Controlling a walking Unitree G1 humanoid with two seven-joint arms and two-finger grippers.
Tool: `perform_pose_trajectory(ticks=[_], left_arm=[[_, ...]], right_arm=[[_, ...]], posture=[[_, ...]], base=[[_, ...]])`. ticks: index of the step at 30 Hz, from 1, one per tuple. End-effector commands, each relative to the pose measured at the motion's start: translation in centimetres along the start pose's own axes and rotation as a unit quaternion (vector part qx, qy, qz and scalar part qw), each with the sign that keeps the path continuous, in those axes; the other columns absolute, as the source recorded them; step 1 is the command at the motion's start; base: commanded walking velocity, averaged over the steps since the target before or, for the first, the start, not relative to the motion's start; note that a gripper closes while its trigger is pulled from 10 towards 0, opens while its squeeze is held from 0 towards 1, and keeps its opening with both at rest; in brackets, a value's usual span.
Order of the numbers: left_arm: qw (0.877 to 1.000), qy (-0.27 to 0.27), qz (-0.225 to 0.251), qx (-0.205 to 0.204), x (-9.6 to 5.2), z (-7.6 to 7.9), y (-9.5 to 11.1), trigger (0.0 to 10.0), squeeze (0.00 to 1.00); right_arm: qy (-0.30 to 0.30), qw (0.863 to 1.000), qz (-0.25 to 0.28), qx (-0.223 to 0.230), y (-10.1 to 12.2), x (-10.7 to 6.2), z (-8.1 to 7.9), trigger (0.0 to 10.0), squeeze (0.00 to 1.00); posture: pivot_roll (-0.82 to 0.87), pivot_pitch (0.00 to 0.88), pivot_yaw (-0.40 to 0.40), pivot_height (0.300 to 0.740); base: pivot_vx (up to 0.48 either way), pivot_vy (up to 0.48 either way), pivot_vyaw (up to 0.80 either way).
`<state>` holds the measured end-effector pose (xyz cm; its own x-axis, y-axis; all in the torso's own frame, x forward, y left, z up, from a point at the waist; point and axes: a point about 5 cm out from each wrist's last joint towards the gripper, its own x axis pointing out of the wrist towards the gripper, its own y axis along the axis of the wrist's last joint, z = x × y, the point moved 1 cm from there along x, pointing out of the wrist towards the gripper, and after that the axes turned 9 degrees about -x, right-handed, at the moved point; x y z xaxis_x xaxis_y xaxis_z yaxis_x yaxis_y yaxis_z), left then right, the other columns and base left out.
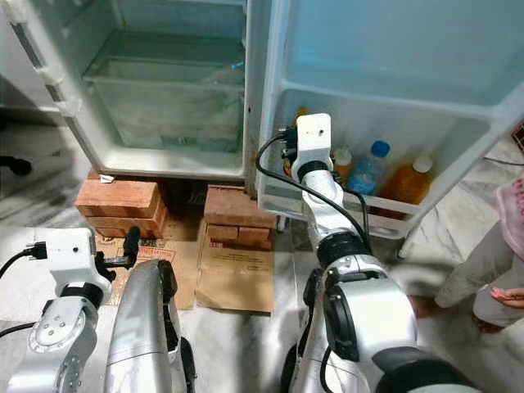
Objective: Restocking fridge
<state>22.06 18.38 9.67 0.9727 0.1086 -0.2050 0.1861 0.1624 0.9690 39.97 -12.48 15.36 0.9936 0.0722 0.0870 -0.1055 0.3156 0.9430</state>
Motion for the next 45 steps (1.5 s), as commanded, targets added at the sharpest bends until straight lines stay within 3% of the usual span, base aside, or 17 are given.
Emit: perform_pose_trajectory(ticks=[1,5,16,26,37,45], left_arm=[[1.000,0.004,0.001,0.007,-0.3,-0.1,0.2,10.0,0.00],[1.000,0.003,0.003,0.008,-0.4,0.0,0.3,10.0,0.00],[0.999,-0.004,0.024,0.024,-0.8,0.5,0.9,10.0,0.00],[0.999,-0.004,0.029,0.025,-0.8,0.7,1.0,10.0,0.00],[0.999,-0.004,0.032,0.026,-1.3,0.9,0.9,10.0,0.00],[0.999,-0.005,0.027,0.024,-1.2,0.9,0.6,10.0,0.00]], right_arm=[[-0.011,0.999,0.032,-0.032,1.3,0.4,0.4,10.0,0.00],[-0.012,0.998,0.031,-0.047,0.8,0.2,0.3,10.0,0.00],[0.035,0.993,0.038,-0.108,-0.6,-1.0,-2.1,10.0,0.00],[0.050,0.994,0.054,-0.085,0.3,-0.8,-3.2,10.0,0.00],[0.066,0.996,-0.026,-0.051,-1.9,-1.3,-4.0,10.0,0.00],[0.060,0.993,-0.096,-0.037,-3.4,-1.4,-3.6,10.0,0.00]], posture=[[0.16,0.143,-0.049,0.454],[0.17,0.145,-0.053,0.454],[0.17,0.165,-0.069,0.454],[0.17,0.170,-0.075,0.454],[0.17,0.169,-0.087,0.454],[0.16,0.168,-0.083,0.454]], base=[[0.000,0.000,0.00],[0.000,0.000,0.00],[0.000,0.000,0.00],[0.000,0.000,0.00],[0.000,0.000,0.00],[0.000,0.000,0.00]])
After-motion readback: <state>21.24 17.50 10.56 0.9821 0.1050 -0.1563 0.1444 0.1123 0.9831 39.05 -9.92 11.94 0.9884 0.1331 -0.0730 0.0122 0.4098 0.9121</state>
